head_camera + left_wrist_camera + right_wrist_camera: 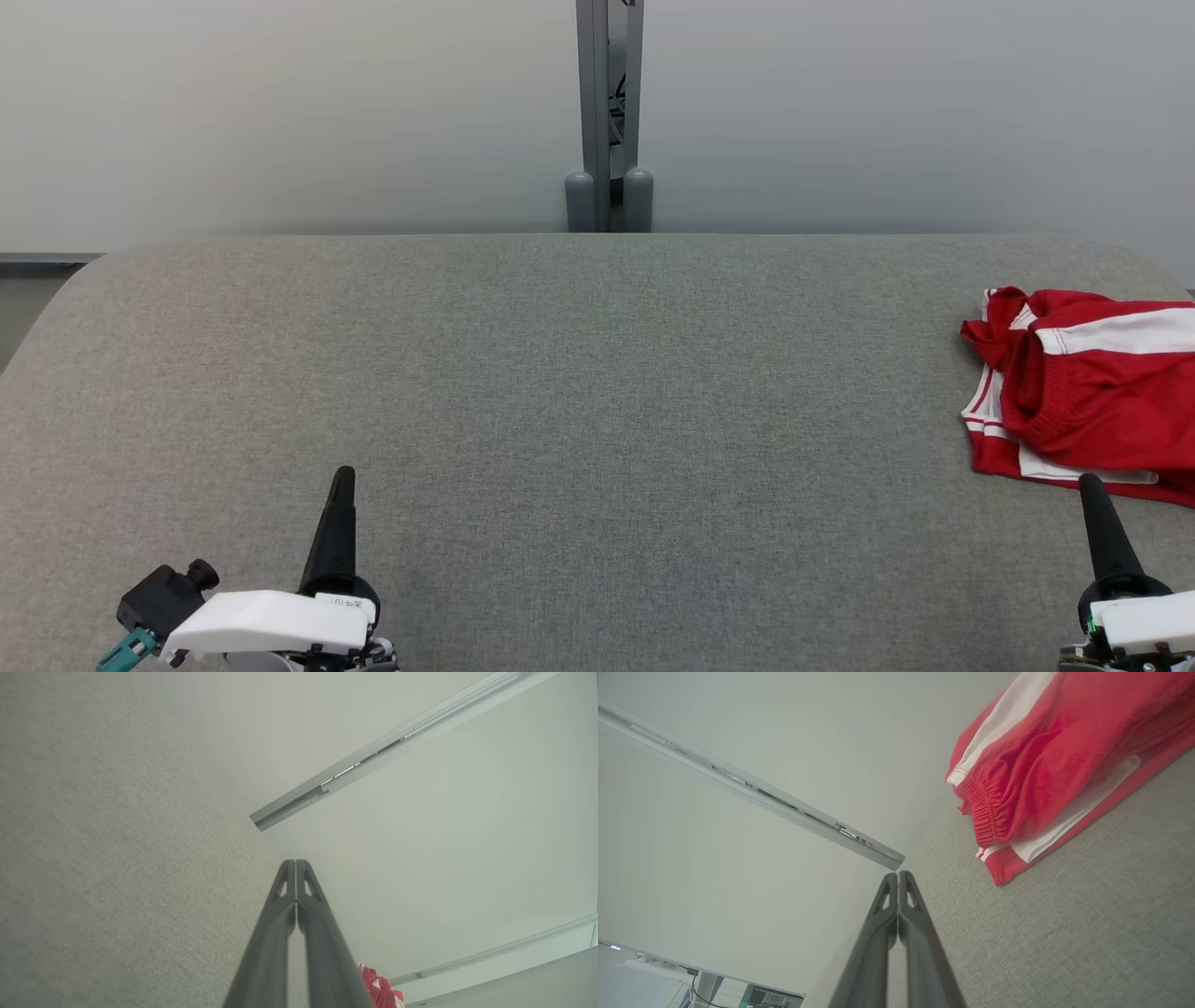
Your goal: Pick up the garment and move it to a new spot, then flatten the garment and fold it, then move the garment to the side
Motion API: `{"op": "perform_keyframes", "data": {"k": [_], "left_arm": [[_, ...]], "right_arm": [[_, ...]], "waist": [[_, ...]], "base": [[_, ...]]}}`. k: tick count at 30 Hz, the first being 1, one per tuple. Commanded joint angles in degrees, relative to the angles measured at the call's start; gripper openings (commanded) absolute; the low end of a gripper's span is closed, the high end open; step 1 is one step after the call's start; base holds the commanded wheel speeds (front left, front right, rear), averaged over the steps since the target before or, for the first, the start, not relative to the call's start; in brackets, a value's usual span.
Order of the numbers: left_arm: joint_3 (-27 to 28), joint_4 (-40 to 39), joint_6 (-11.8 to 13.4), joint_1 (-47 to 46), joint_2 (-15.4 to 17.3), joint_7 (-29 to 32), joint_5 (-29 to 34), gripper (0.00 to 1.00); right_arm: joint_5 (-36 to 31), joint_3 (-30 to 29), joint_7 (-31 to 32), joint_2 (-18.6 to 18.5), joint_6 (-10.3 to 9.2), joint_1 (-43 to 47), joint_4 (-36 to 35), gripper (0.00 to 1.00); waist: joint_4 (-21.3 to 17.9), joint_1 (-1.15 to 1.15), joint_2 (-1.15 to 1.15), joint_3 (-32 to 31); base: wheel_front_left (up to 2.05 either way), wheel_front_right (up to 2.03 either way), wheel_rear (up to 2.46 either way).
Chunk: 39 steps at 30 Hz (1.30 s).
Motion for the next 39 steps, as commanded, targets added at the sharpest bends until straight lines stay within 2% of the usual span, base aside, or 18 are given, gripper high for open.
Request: {"op": "perform_keyframes", "data": {"k": [1, 39], "left_arm": [[0.07, -0.70, -0.45, -1.92, 0.25, 0.32, -1.60, 0.00], [-0.45, -0.74, -2.45, -3.75, 0.36, 3.73, -19.18, 0.00]], "right_arm": [[1.88, -0.73, 0.63, -0.61, 0.02, 0.07, -1.07, 0.00], [22.92, -5.38, 7.58, -0.84, 0.03, 1.10, -2.62, 0.00]], "waist": [[-0.06, 0.00, 0.00, 0.01], [-1.39, 0.00, 0.00, 0.27]], "base": [[0.00, 0.00, 0.00], [0.00, 0.00, 0.00]]}}
